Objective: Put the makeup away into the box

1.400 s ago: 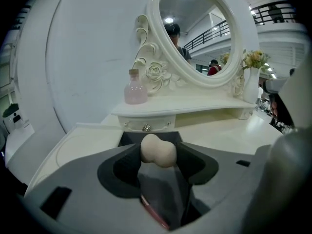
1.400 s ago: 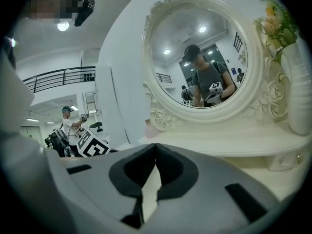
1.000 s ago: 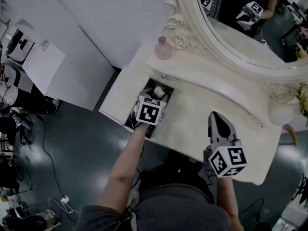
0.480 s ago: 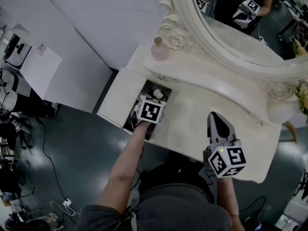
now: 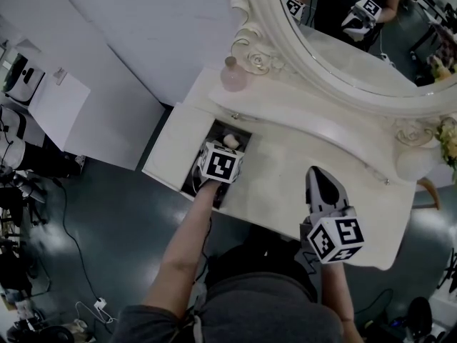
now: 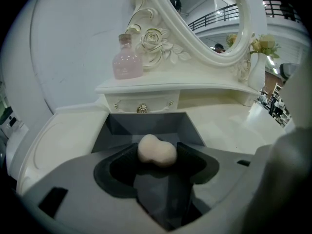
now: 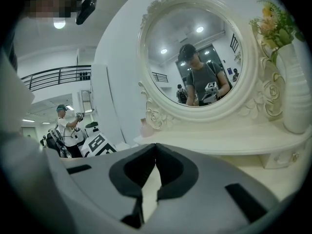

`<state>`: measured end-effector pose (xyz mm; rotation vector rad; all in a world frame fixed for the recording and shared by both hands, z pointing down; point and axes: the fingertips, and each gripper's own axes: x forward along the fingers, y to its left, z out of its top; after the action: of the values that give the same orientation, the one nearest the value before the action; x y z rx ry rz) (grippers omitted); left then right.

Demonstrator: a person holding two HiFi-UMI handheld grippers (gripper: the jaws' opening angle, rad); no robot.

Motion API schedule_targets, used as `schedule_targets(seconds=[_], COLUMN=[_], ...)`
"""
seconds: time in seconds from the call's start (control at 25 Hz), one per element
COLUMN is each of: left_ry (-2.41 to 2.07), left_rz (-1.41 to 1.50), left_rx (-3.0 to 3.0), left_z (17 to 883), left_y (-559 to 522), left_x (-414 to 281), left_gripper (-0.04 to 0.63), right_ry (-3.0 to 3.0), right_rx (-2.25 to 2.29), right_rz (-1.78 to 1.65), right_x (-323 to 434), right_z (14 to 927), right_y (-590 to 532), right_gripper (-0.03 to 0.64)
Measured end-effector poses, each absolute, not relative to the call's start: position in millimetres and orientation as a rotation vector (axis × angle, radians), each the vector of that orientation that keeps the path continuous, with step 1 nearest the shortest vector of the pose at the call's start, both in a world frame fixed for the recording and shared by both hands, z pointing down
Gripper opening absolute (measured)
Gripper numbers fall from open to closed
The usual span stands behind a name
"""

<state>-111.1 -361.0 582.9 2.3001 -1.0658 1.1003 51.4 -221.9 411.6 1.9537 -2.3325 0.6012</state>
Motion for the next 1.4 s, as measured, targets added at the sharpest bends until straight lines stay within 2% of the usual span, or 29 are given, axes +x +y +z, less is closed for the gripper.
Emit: schedule_targets(seconds=[0.28,1.0,1.2,1.4], left_ry=[-1.062,-1.211,-1.279,-1.315], left_rz=[1.034,0.734,0.629,0.555], left_rx=[2.318,2.503,2.514,2.531], left_z=[573.6,479.1,455.6,439.5], left_y=[-362.2,-356.1,-346.1,-332.4], left_x=[-111.3,-112.6,-119.3,-119.7], left_gripper=[0.262,0.256,0.193,0.172], right_ry=[-2.339,-2.359,-2.371,-2.393], right_rx=[1.957,2.015,2.024,2.017], right_rz=[0.602,0.564,0.546,0.517], right_x=[50.5,56.5,60.2,66.1], right_z=[409.0,395.3,388.6,383.2], right_y=[-220.0,-210.7,-208.0,-209.2], right_gripper=[0.005,0.005,0.005,0.005])
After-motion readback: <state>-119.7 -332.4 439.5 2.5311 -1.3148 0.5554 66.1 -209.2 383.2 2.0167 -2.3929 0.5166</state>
